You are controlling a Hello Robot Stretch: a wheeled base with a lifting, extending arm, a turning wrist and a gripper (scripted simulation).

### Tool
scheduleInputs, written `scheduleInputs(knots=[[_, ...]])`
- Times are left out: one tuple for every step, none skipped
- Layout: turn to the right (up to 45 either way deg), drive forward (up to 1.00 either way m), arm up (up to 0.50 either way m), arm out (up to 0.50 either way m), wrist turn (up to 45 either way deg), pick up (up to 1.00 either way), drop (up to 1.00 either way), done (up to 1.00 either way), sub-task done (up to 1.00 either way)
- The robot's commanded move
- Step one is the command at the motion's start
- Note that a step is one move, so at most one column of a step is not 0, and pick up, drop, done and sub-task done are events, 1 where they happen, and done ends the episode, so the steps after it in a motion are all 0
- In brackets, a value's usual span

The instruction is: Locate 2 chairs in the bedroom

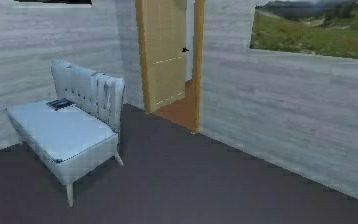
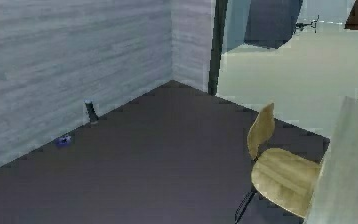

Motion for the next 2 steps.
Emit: scheduleInputs(knots=[[0.0,1.0,0.0,0.0,0.0,0.0,0.0,0.0,0.0],[-3.0,0.0,0.0,0.0,0.0,0.0,0.0,0.0,0.0]])
